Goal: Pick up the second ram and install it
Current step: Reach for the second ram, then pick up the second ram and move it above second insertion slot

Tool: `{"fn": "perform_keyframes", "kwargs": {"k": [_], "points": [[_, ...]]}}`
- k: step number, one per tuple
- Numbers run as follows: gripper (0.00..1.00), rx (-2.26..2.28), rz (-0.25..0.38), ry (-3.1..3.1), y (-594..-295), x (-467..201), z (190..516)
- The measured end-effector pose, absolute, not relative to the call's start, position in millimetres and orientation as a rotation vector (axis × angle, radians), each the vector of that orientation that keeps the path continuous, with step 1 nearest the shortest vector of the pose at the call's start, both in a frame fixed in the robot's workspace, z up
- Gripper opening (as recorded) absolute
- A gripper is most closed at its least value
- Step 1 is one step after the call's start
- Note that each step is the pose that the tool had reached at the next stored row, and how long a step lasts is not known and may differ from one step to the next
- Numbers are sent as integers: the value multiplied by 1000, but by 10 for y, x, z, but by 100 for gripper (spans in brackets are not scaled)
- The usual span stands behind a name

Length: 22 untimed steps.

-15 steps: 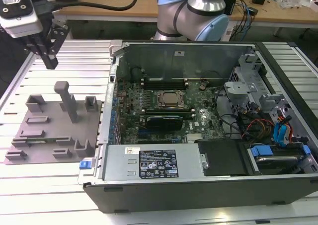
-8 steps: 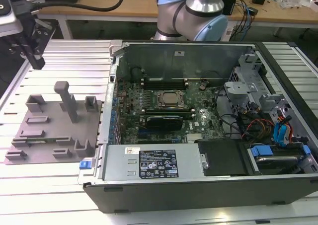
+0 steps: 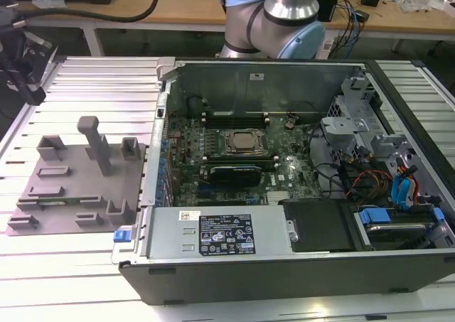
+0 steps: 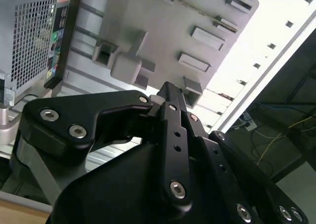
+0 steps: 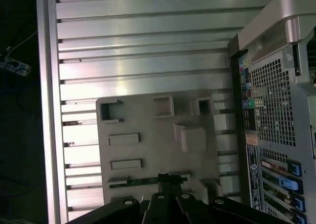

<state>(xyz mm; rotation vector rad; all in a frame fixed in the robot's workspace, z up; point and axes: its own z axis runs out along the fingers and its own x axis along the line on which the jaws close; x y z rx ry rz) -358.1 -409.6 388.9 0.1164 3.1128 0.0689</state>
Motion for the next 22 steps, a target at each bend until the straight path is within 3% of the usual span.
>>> {"fn": "perform_keyframes", "kwargs": {"k": [6, 22], "points": [[8, 116, 69, 3113, -4458, -3584, 3866], [8, -42, 71, 3117, -4465, -3584, 3866]]}}
